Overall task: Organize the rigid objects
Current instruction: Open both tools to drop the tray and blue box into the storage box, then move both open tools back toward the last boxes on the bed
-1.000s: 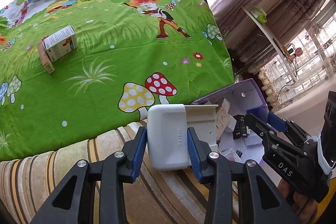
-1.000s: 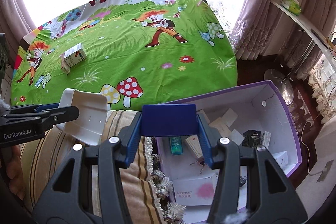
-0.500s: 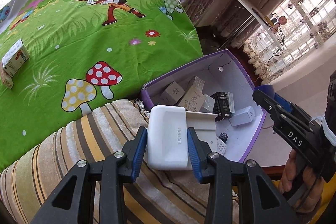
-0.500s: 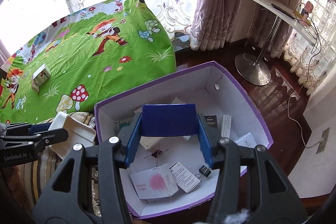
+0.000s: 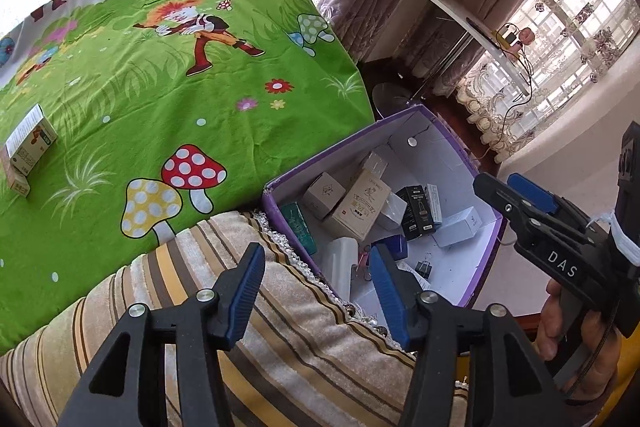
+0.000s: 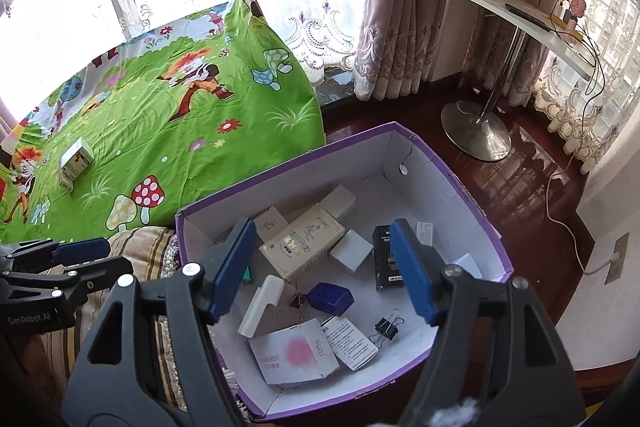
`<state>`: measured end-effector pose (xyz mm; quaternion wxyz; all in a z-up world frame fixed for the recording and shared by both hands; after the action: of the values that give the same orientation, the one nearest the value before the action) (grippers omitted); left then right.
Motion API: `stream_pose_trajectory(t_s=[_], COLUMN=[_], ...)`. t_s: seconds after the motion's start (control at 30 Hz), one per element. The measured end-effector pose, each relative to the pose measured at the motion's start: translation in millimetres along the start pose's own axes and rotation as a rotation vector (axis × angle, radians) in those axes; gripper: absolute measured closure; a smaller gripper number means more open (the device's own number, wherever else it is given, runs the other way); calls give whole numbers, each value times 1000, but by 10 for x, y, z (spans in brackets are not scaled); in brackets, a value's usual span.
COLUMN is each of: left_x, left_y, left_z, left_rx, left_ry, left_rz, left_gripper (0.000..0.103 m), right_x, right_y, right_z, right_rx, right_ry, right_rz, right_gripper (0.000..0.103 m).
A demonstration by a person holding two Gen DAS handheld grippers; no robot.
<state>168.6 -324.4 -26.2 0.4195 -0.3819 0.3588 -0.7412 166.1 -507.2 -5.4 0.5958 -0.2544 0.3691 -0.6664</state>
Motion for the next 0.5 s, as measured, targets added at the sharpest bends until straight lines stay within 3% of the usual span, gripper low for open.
stream_pose_trajectory(t_s=[0.27,0.4,0.5], left_x=[-246,-432,-649], left_y=[-365,-520,-610], left_z=[199,258,273], left_rx=[134,184,214], left_ry=[33,69,41], left_rz=[156,215,223], left_gripper=[47,47,47], right_x=[-215,-391,-535], right_y=[-157,-258,-311], right_z=[128,228,287], right_rx=[66,121,167], right_ry=[-5,-52,-69], right_rz=[41,-10,-24], right_gripper=[18,11,6])
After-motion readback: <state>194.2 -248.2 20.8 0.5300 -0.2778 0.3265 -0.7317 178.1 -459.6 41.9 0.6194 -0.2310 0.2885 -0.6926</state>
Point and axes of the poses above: each gripper's, at about its wrist camera, not at the fingertips, and y roughly the way its jaws point, x to its right, z to its top, the point moved 7 cm from there along y, roughly the way its jaws point, and after that the axes turned 6 degrees about y, right-handed, at the moved point
